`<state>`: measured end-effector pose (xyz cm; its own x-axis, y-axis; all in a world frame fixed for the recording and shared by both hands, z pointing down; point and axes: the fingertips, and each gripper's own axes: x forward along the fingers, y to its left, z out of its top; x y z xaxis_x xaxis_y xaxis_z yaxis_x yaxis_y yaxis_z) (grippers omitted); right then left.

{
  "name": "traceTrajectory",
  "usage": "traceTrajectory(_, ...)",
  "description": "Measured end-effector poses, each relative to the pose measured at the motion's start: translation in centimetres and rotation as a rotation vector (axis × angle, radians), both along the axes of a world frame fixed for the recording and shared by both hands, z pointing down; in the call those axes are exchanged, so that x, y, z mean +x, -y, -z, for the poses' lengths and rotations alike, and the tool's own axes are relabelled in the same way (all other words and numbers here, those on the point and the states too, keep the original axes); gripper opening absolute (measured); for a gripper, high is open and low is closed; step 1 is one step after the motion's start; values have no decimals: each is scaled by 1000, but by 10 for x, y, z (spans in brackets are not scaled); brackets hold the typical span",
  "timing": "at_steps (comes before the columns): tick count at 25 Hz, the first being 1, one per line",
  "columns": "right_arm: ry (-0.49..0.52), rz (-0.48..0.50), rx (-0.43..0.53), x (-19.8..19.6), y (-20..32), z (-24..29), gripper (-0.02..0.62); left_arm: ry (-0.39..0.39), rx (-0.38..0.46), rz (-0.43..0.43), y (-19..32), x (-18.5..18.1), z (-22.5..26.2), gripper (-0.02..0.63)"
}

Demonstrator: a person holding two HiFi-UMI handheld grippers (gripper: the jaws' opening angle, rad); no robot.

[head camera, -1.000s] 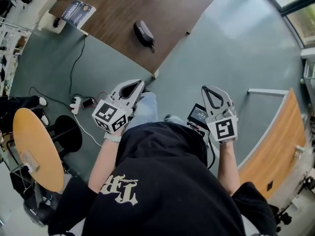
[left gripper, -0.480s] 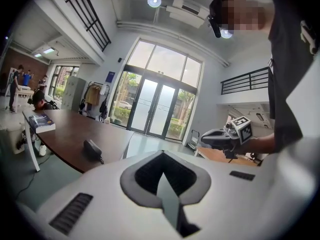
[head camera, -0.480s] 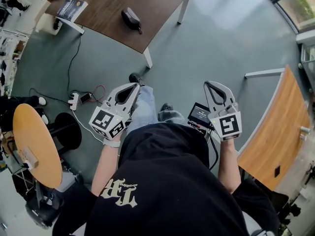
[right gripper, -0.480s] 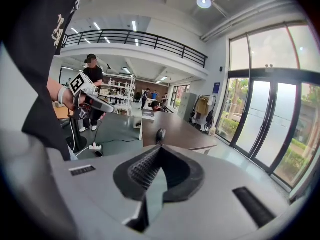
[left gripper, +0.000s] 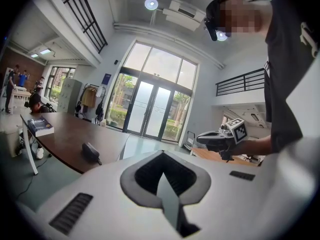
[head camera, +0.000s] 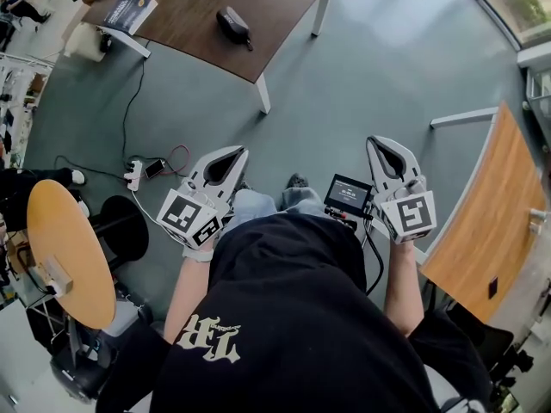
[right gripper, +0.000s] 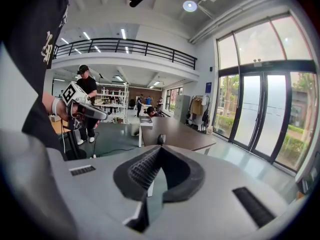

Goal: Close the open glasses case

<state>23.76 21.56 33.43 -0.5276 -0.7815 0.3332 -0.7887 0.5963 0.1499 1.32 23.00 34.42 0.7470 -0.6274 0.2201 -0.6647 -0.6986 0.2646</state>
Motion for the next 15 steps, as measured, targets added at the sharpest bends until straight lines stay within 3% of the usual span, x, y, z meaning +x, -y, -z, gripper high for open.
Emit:
traceTrajectory(8, 38, -11, 1, -62, -7, 25, -12, -19, 26, -46, -16, -46, 16, 6)
traceTrajectory(15, -34, 62, 56, -150, -22, 42, -12, -69, 44, -11, -45, -113, 25, 6)
